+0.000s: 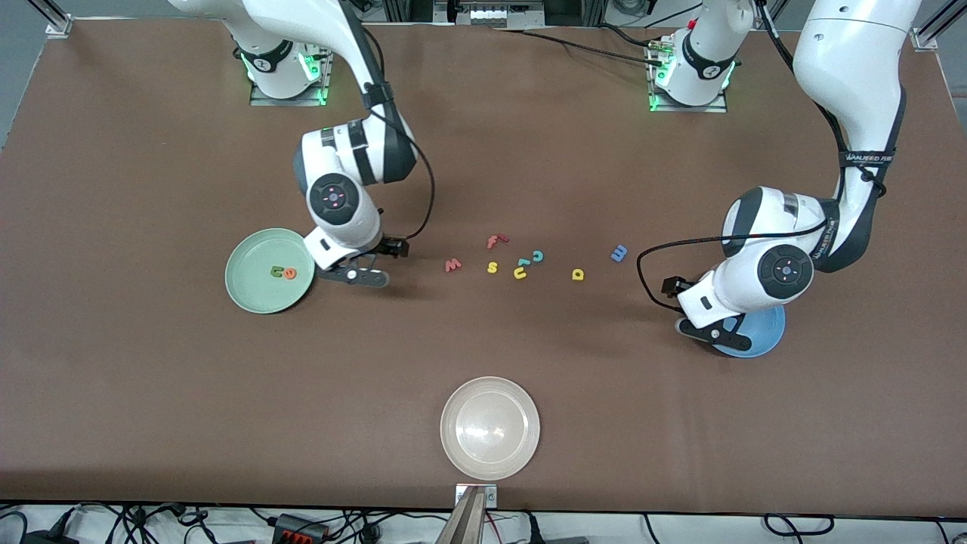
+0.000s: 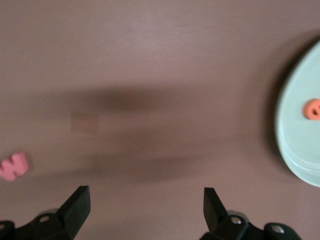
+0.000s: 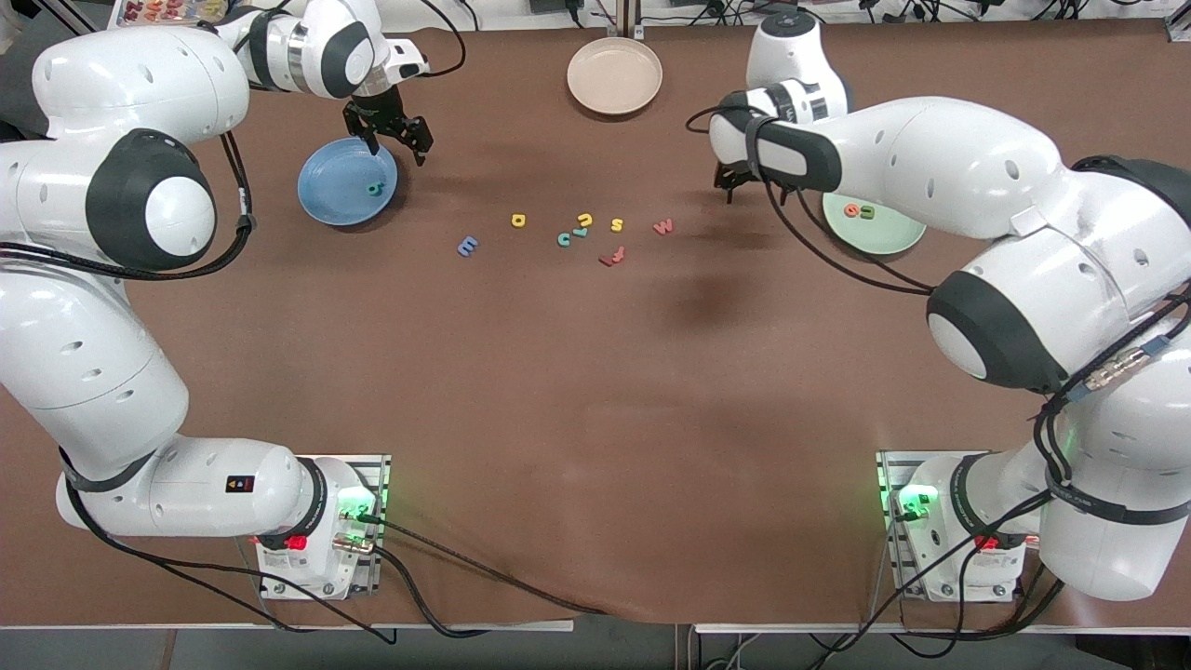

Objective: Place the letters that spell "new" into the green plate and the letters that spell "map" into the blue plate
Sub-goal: 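Move the right gripper to the w while the left gripper reaches the m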

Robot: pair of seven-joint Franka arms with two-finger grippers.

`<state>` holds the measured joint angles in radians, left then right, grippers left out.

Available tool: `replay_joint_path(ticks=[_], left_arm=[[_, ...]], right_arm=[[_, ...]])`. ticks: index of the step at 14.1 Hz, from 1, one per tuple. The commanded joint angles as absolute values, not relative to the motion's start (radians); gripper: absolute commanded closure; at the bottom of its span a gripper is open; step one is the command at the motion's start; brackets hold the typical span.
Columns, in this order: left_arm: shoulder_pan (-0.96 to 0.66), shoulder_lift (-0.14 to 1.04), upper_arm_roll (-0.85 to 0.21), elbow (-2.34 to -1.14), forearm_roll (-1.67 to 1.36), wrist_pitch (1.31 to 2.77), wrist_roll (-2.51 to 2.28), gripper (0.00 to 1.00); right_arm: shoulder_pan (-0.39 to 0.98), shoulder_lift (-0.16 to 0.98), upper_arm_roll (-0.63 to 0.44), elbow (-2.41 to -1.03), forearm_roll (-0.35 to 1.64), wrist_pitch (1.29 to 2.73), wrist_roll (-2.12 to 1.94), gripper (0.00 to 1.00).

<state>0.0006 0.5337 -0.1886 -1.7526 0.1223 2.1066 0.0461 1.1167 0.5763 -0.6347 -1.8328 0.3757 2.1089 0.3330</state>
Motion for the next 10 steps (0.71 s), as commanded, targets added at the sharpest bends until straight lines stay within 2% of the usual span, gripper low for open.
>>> replay_joint_path(ticks=[1,6,10], left_arm=[[0.009,0.525,-0.193,-1.752,0.146,2.097,0.124,0.00],[0.005,0.526,-0.193,-1.729,0.147,2.099,0.159,0.00],[0.005,0.517,-0.195,-1.727,0.147,2.091,0.182,0.00]], right_arm=[[1.126,0.591,-0.598,-1.802,0.385,2.106,0.096,0.00],[1.115,0.601,-0.565,-1.738,0.397,2.095,-0.190,0.00],[1.086,0.624,-0.554,-1.689,0.426,2.095,-0.568,0.00]])
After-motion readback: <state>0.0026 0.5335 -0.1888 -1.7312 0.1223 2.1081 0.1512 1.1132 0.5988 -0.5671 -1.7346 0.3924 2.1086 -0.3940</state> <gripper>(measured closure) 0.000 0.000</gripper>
